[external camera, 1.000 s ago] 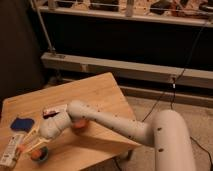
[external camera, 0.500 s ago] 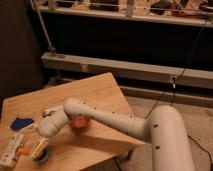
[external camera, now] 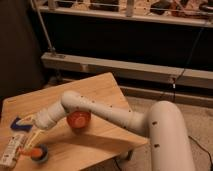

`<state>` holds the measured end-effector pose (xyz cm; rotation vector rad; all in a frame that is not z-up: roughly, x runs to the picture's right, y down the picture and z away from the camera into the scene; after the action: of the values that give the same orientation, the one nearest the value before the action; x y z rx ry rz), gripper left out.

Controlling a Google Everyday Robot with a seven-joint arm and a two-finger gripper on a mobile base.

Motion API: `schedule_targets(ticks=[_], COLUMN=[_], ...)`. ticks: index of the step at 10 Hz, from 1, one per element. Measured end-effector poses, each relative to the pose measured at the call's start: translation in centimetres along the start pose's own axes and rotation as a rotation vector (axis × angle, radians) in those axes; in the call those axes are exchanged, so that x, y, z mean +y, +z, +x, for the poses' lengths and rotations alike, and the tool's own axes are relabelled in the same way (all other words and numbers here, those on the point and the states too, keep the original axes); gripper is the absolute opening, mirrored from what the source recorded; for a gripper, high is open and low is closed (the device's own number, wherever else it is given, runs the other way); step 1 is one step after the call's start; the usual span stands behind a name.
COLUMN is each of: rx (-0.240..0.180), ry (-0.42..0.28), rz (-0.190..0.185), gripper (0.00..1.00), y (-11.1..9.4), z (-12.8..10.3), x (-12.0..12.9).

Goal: Place the pepper in the ceramic cup

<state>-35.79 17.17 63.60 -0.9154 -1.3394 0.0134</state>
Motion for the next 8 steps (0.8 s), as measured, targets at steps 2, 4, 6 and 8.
schedule_targets(ticks=[2,4,6,8], rx=[0.161,0.342,0.501,0.640], ry=[0.053,0.103,0.131,0.162], rz=[0.097,0.186,0.263,0.335], gripper=[0.80,0.80,0.80,0.80], y=[-3.0,-5.3,-6.5,-6.6], z=[1.1,2.1,1.7,0.7], x=[-2.8,-4.4,-5.0,-5.1])
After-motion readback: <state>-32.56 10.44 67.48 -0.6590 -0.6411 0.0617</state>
